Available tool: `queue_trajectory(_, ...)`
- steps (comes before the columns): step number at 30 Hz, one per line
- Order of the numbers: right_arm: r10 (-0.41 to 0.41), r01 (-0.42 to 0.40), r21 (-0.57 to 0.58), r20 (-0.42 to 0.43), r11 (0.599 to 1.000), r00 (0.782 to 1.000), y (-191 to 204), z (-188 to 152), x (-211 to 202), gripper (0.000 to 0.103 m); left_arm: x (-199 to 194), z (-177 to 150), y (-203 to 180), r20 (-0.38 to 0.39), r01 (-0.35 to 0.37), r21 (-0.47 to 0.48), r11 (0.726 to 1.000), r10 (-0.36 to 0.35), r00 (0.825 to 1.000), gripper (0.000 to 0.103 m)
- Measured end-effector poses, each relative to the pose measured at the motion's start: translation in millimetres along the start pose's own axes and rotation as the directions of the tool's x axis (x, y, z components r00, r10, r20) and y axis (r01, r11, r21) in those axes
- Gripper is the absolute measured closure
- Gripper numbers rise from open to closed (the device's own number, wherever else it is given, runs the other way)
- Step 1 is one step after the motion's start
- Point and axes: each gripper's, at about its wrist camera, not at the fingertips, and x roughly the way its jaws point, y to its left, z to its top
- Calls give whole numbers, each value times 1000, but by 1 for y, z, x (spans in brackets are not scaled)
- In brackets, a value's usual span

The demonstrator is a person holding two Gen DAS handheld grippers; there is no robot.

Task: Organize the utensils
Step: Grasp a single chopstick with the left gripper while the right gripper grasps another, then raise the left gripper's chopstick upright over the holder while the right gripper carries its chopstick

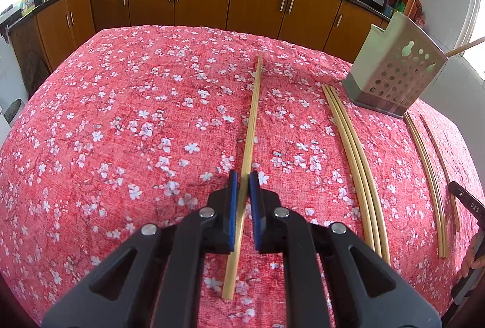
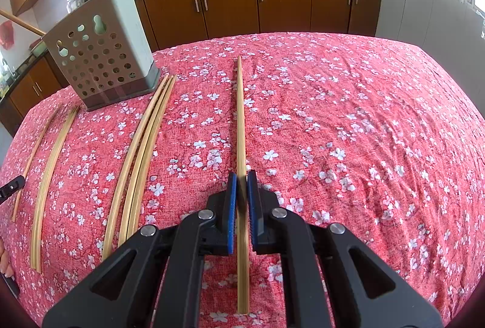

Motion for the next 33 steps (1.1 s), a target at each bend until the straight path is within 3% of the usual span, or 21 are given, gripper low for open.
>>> queue_trajectory(8,0,0,0,0,1000,1000,1,0,0,94,0,1,-2,0,-2,0,1000,2,1000,92)
queue_trajectory(28,7,-7,-11,-9,1000,1000,2,-10,-14,95,-9,-14,-19,-12,-54,140,989,56,998,95)
queue_trajectory(33,38,-38,7,83,999,996,-1,-1,-46,95,-31,-4,-18,44,-36,121,992,31,999,95)
